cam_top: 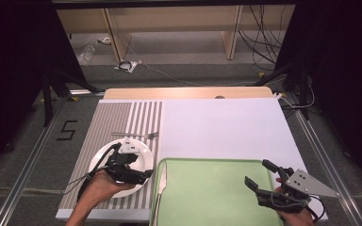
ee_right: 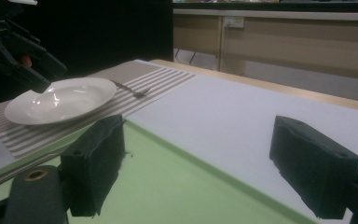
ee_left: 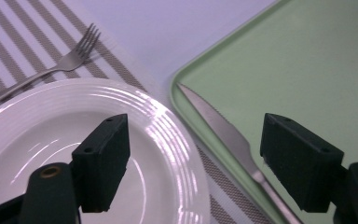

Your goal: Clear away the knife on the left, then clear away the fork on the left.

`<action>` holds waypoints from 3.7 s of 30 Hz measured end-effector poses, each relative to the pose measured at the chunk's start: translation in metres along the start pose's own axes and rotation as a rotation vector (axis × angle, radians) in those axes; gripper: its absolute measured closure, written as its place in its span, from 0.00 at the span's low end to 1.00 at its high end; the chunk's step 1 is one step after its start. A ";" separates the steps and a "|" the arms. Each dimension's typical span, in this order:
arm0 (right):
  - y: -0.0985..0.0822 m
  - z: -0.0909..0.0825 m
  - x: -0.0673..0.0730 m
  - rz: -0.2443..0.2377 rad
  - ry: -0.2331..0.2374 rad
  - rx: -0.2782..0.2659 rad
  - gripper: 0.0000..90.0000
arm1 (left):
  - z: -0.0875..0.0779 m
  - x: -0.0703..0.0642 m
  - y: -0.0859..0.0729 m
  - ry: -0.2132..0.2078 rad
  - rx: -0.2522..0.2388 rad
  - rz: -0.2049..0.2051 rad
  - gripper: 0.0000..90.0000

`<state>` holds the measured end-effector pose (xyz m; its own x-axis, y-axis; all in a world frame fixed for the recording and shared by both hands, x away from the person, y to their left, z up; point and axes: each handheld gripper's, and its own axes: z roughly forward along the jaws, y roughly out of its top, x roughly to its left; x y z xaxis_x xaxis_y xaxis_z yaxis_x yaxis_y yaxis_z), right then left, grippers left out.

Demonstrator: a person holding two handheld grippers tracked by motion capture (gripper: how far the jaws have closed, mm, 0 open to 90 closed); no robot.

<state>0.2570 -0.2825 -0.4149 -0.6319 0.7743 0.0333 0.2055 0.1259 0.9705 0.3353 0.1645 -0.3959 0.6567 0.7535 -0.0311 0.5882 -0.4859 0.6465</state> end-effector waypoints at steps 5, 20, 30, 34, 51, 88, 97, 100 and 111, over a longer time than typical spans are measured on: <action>0.000 0.002 0.000 0.002 0.000 0.006 0.21 | -0.003 0.010 -0.002 0.010 -0.016 -0.031 0.26; 0.001 0.003 -0.001 0.000 0.005 0.004 0.21 | -0.002 0.035 -0.004 0.054 -0.023 -0.084 0.25; 0.000 0.003 0.000 0.010 0.002 0.004 0.21 | 0.005 0.051 0.013 0.096 -0.043 -0.081 0.25; 0.000 0.001 0.000 0.010 -0.004 0.008 0.21 | 0.013 0.059 0.023 0.107 -0.016 -0.059 0.26; 0.000 0.001 0.000 0.008 -0.007 0.015 0.21 | 0.036 0.104 0.045 0.158 0.058 -0.070 0.26; 0.000 0.002 -0.002 0.019 0.007 0.002 0.21 | 0.100 0.155 0.064 0.170 0.275 -0.045 0.28; 0.000 0.002 -0.002 0.019 0.008 0.004 0.21 | 0.109 0.159 0.063 0.159 0.321 -0.042 0.32; 0.000 0.002 -0.002 0.017 0.009 0.004 0.21 | 0.111 0.161 0.062 0.146 0.308 -0.062 0.35; 0.000 0.001 -0.002 0.022 0.010 0.002 0.21 | 0.124 0.164 0.060 0.133 0.357 -0.058 0.45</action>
<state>0.2595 -0.2835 -0.4153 -0.6344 0.7709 0.0567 0.2204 0.1101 0.9692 0.5364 0.2039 -0.4572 0.5643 0.8238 0.0545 0.7653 -0.5467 0.3398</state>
